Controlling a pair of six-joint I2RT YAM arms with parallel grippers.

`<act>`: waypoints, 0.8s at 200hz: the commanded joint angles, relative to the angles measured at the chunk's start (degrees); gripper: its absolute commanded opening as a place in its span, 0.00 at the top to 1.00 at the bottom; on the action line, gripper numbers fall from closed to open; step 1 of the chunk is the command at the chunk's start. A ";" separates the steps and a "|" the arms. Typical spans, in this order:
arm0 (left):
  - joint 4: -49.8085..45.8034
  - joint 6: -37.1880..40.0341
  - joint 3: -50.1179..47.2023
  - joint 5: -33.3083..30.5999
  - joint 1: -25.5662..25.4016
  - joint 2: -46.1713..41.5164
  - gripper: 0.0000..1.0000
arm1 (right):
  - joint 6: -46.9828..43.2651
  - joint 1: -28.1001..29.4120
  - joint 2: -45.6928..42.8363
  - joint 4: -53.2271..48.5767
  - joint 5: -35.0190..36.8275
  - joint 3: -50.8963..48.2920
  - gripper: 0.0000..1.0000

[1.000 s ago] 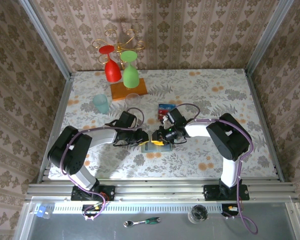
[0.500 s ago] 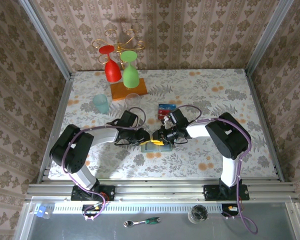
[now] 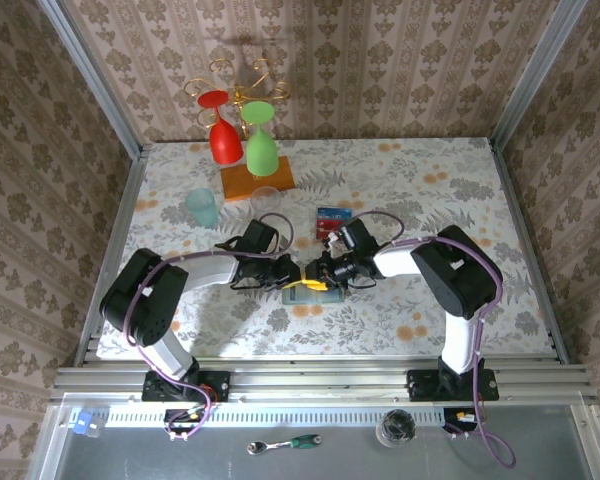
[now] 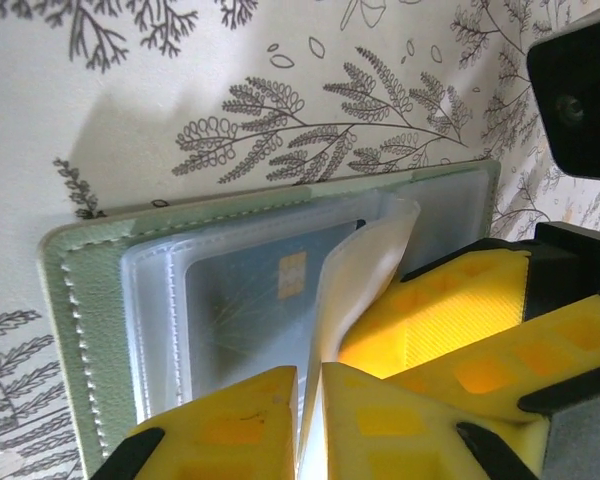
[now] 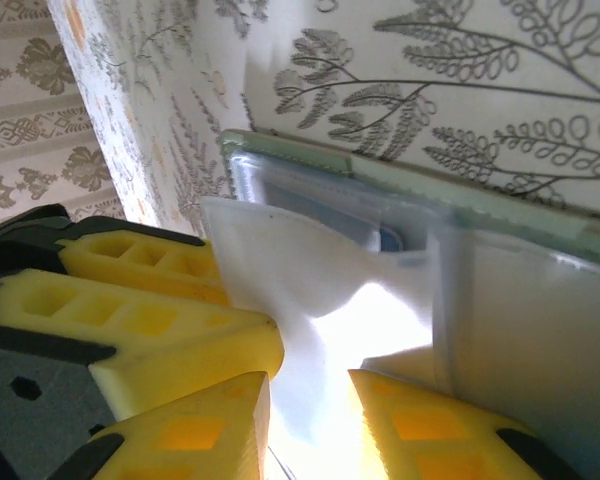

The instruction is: Take the credit cards out of the card holder

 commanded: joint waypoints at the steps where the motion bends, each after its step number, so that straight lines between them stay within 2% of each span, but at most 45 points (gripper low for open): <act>1: -1.81 0.21 2.41 1.18 -0.33 -0.47 0.86 | -1.70 -0.74 -5.13 -2.19 2.57 -0.02 0.73; 78: -3.99 0.75 6.74 2.28 -1.94 0.78 0.85 | -7.25 -5.50 -16.83 -16.29 10.41 0.14 0.73; 128: -4.03 0.76 10.59 4.25 -4.21 5.03 0.83 | -8.25 -7.70 -20.86 -18.78 11.86 -0.62 0.73; 160: -4.78 1.46 13.60 5.58 -5.32 7.94 0.78 | -8.25 -8.24 -22.20 -18.98 12.12 -1.33 0.73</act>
